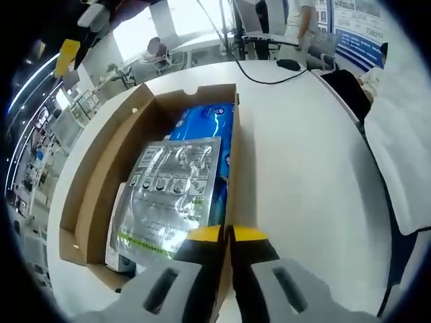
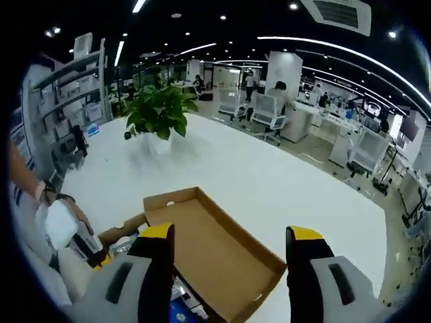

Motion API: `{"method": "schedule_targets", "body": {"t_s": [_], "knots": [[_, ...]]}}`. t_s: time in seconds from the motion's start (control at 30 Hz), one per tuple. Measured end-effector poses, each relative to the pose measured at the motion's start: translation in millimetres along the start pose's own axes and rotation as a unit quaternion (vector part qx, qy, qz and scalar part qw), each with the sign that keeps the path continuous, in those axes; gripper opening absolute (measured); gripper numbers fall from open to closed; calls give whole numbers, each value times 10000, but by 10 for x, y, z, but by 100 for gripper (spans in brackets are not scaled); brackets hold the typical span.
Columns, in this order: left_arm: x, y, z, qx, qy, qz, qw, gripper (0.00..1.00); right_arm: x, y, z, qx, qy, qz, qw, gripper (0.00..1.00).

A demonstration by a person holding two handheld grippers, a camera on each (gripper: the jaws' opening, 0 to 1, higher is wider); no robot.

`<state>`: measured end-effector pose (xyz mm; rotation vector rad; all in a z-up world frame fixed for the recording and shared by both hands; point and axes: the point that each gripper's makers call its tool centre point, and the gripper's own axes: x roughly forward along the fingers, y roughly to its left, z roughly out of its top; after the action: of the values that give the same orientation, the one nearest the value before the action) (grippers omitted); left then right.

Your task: Operate the shoe box by opening the lid, removing the specified soft item, and placing it in the target area until the item is outside and the box remains undamaged.

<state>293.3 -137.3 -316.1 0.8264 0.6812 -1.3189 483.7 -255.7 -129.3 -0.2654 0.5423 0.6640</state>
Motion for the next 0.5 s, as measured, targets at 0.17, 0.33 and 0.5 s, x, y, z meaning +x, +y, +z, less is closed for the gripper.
{"method": "schedule_targets", "body": {"t_s": [0.17,0.33,0.5], "knots": [[-5,-5,2,42,-13,-30,10000,3,-112,173,-190,234,-14,-57,9997,67],[-6,-3,6,30,-47,-24,10000,3,-227,297,-345,453,36,-213,9987,67],[-7,-7,2,71,-28,-24,10000,3,-287,371,-424,503,91,-282,9983,67]]}}
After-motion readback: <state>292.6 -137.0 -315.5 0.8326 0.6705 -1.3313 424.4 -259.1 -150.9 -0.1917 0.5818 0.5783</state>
